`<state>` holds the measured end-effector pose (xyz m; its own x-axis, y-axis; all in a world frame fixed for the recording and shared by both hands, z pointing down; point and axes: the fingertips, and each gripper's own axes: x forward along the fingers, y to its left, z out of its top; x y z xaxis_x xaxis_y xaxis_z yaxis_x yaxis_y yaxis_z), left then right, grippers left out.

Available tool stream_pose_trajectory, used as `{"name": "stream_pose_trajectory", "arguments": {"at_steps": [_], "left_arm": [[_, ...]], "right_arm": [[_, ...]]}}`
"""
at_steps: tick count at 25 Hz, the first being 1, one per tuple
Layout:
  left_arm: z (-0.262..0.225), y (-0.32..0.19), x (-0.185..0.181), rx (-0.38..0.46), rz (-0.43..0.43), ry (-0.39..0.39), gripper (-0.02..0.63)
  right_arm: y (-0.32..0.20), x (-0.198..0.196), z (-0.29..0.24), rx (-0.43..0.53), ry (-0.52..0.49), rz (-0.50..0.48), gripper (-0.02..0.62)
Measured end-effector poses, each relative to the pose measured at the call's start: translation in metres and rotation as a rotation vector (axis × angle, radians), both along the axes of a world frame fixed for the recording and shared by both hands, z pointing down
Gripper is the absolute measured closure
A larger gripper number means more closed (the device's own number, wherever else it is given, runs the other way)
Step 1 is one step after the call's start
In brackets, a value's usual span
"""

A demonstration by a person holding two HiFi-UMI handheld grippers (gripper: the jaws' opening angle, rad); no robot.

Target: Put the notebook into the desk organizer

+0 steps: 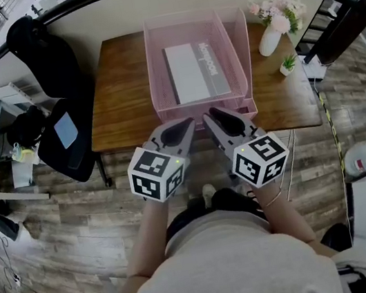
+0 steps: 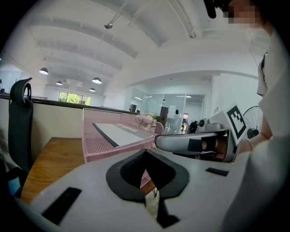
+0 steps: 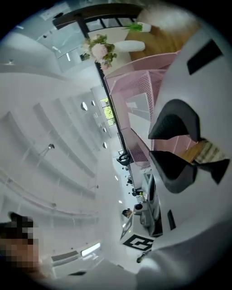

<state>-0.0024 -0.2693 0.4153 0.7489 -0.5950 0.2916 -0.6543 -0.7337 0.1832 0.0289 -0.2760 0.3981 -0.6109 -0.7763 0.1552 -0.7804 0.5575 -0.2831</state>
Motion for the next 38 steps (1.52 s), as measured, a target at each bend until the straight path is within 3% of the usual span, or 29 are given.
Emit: {"name": "stream_pose_trajectory", "arguments": {"at_steps": [9, 15, 22, 38], "left_arm": [[-0.002, 0.001, 0.0, 0.022, -0.009, -0.011, 0.595], [0.004, 0.002, 0.002, 0.001, -0.01, -0.008, 0.595], [0.004, -0.003, 0.0, 0.006, -0.075, 0.016, 0.595], [0.015, 0.0, 0.006, -0.038, -0.083, 0.012, 0.595]], "right_arm": [[0.005, -0.006, 0.004, 0.113, 0.257, -0.035, 0.581], [0.006, -0.006, 0.005, 0.138, 0.289, -0.042, 0.586], [0.009, -0.011, 0.007, 0.168, 0.341, -0.063, 0.586], [0.007, -0.005, 0.022, 0.115, 0.327, -0.082, 0.586]]}}
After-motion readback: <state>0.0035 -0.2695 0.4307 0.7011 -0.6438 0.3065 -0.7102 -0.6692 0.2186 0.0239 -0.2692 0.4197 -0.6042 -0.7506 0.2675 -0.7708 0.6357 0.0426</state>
